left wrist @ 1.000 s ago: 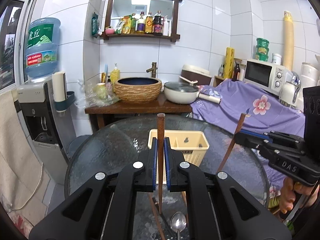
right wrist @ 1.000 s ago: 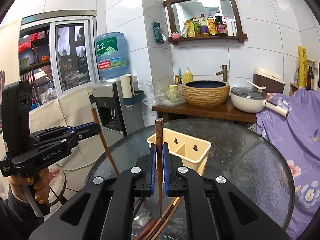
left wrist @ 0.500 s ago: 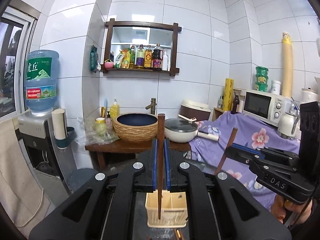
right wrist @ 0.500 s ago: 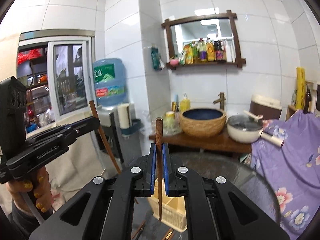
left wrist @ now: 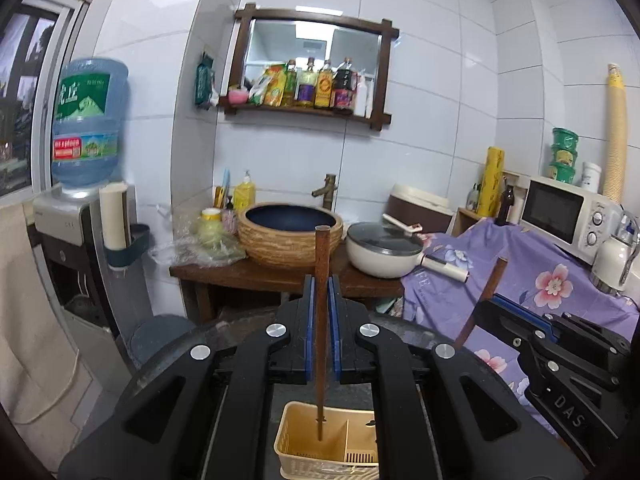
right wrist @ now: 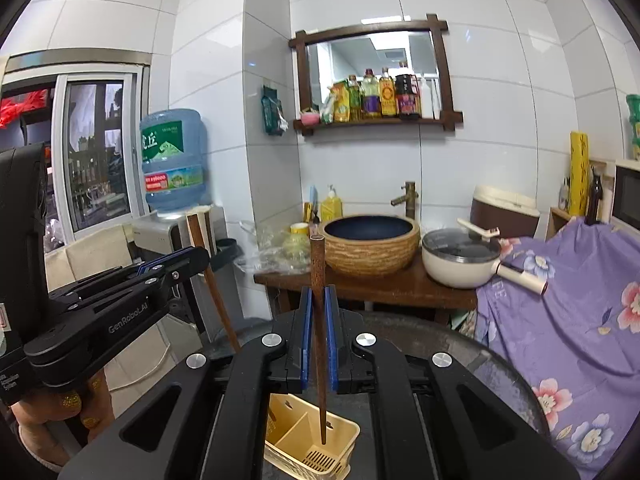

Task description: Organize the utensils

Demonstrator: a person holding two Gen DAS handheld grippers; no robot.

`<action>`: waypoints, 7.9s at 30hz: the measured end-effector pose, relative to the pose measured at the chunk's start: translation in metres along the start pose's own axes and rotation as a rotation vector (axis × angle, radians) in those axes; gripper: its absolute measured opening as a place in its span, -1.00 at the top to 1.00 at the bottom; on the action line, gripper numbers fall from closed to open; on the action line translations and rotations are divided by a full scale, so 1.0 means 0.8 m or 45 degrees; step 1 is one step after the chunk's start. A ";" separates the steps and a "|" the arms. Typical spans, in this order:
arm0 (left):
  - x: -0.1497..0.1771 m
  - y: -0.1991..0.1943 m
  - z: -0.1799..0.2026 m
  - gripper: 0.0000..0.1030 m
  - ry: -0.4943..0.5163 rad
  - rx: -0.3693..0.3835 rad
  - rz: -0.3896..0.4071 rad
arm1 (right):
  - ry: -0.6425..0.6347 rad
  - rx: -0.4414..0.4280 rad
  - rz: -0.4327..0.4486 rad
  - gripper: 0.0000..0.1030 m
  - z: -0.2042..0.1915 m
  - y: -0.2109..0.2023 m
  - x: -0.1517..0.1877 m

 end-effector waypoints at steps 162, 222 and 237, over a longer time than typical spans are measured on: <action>0.433 0.034 0.036 0.56 0.361 0.200 -0.841 | 0.175 0.169 -0.834 0.10 -0.020 0.010 0.403; 0.370 0.104 0.032 0.73 0.243 0.170 -0.804 | 0.134 0.077 -0.730 0.32 -0.026 0.041 0.368; 0.336 0.033 0.026 0.73 0.218 0.205 -0.629 | 0.034 0.001 -0.502 0.32 -0.031 -0.016 0.320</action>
Point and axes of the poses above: each gripper's, at about its wrist camera, not at the fingertips, and y roughly the way its jaws point, z to its right, x to its underside, the point moved 3 cm from there along y, roughly the way its jaws point, and after that the axes turned 15 degrees about -z, right-handed, at the moved point
